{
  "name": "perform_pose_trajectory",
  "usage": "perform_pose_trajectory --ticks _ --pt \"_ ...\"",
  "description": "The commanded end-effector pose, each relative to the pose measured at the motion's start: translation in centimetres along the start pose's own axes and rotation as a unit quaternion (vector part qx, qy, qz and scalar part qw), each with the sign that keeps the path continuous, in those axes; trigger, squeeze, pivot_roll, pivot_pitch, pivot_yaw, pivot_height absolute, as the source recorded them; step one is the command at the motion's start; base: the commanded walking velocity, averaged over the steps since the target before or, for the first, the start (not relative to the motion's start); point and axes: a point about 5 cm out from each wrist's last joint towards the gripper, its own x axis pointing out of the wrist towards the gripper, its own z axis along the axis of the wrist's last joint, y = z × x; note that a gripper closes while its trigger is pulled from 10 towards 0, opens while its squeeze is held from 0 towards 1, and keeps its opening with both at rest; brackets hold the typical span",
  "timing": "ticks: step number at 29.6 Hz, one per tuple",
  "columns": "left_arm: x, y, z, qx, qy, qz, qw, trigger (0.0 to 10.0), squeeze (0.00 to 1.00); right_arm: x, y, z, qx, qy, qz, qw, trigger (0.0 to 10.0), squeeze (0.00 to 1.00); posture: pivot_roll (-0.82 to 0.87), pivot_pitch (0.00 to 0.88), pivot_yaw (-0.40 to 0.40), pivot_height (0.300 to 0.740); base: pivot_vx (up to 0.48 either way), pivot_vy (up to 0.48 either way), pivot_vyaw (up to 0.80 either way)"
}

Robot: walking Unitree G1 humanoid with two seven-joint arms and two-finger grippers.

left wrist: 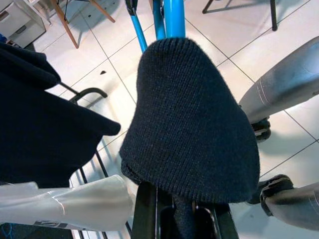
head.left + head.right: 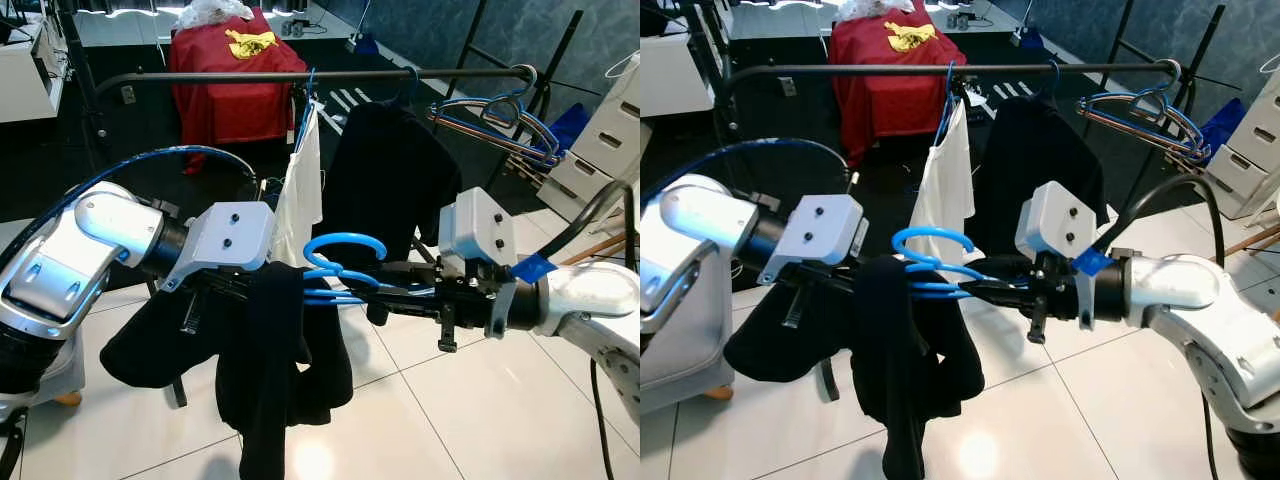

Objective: Hang hanger

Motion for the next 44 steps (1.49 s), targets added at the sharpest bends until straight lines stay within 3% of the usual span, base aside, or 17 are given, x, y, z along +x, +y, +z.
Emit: perform_pose_trajectory --ticks 1,5,6,8,11,12,15,19,24,30,32,35,37,38,39,40,44 --pt "-0.1 0.1 1.6 0.048 -0.031 -0.010 0.998 10.0 0.00 0.4 0.7 0.9 -0.012 -0.034 0.036 0.999 0.0 0.00 -0.07 0.084 -0.051 0.740 0.000 0.000 0.00" --pt "-0.3 0.3 1.5 0.045 -0.040 -0.013 0.998 10.0 0.00 0.3 0.7 1.1 -0.011 -0.045 0.038 0.998 0.0 0.00 -0.07 0.085 -0.050 0.740 0.000 0.000 0.00" --pt "-0.6 0.3 1.7 0.033 -0.052 -0.023 0.998 10.0 1.00 0.2 0.7 1.2 -0.011 -0.047 0.035 0.998 0.0 0.00 -0.07 0.086 -0.050 0.740 0.000 0.000 0.00" --pt "-0.8 0.1 1.8 0.028 -0.059 -0.031 0.997 10.0 1.00 0.2 0.6 1.2 -0.011 -0.048 0.033 0.998 0.0 0.00 -0.07 0.086 -0.050 0.740 0.000 0.000 0.00" --pt "-1.7 1.3 1.8 0.024 -0.068 0.018 0.997 10.0 1.00 -0.1 0.3 1.2 -0.011 -0.048 0.019 0.999 0.0 0.00 -0.07 0.086 -0.052 0.740 0.000 0.000 0.00" --pt "-2.7 2.1 1.6 0.014 -0.073 0.054 0.996 10.0 1.00 -0.4 0.0 1.1 -0.012 -0.048 0.006 0.999 0.0 0.00 -0.06 0.087 -0.053 0.740 0.000 0.000 0.00" --pt "-3.4 2.2 1.4 0.006 -0.080 0.059 0.995 10.0 1.00 -0.6 -0.2 1.2 -0.012 -0.050 0.000 0.999 0.0 0.00 -0.07 0.089 -0.054 0.740 0.000 0.000 0.00" --pt "-6.3 1.9 1.5 -0.014 -0.134 0.079 0.988 10.0 1.00 -1.5 -0.9 1.6 -0.012 -0.066 -0.032 0.997 0.0 0.00 -0.07 0.092 -0.057 0.740 0.000 0.000 0.00" --pt "-8.8 1.7 1.2 -0.030 -0.170 0.117 0.978 10.0 1.00 -2.4 -1.4 2.1 -0.015 -0.077 -0.057 0.995 0.0 0.00 -0.07 0.093 -0.059 0.740 0.000 0.000 0.00" --pt "-9.2 1.7 1.2 -0.034 -0.195 0.136 0.971 10.0 1.00 -2.7 -1.7 2.2 -0.016 -0.084 -0.065 0.994 0.0 0.00 -0.07 0.093 -0.060 0.740 0.000 0.000 0.00" --pt "-10.1 2.3 1.1 -0.031 -0.208 0.191 0.959 10.0 1.00 -2.9 -1.9 2.5 -0.015 -0.099 -0.076 0.992 0.0 0.00 -0.06 0.092 -0.061 0.740 0.000 0.000 0.00" --pt "-10.8 2.6 1.1 -0.031 -0.219 0.222 0.950 10.0 1.00 -3.1 -2.1 2.6 -0.015 -0.106 -0.081 0.991 0.0 0.00 -0.06 0.092 -0.061 0.740 0.000 0.000 0.00" --pt "-13.6 3.1 0.6 -0.051 -0.268 0.296 0.916 10.0 0.98 -3.9 -2.4 3.0 -0.017 -0.122 -0.096 0.988 0.0 0.00 -0.06 0.091 -0.058 0.740 0.000 0.000 0.00" --pt "-13.6 3.1 0.6 -0.051 -0.268 0.296 0.916 10.0 0.98 -3.9 -2.4 3.0 -0.017 -0.122 -0.096 0.988 0.0 0.00 -0.06 0.091 -0.058 0.740 0.000 0.000 0.00" --pt "-14.7 3.0 0.2 -0.062 -0.287 0.314 0.903 10.0 0.00 -4.4 -2.5 3.2 -0.018 -0.130 -0.101 0.986 0.0 0.00 -0.06 0.091 -0.058 0.740 0.000 0.000 0.00" --pt "-15.5 2.4 -0.7 -0.077 -0.303 0.323 0.893 10.0 0.00 -5.0 -2.7 3.6 -0.020 -0.143 -0.108 0.984 0.0 0.00 -0.06 0.090 -0.055 0.740 0.000 0.000 0.00" --pt "-15.5 1.1 -2.5 -0.111 -0.314 0.319 0.887 10.0 0.00 -5.7 -2.8 4.3 -0.022 -0.166 -0.114 0.979 0.0 0.00 -0.06 0.088 -0.054 0.740 0.000 0.000 0.00"
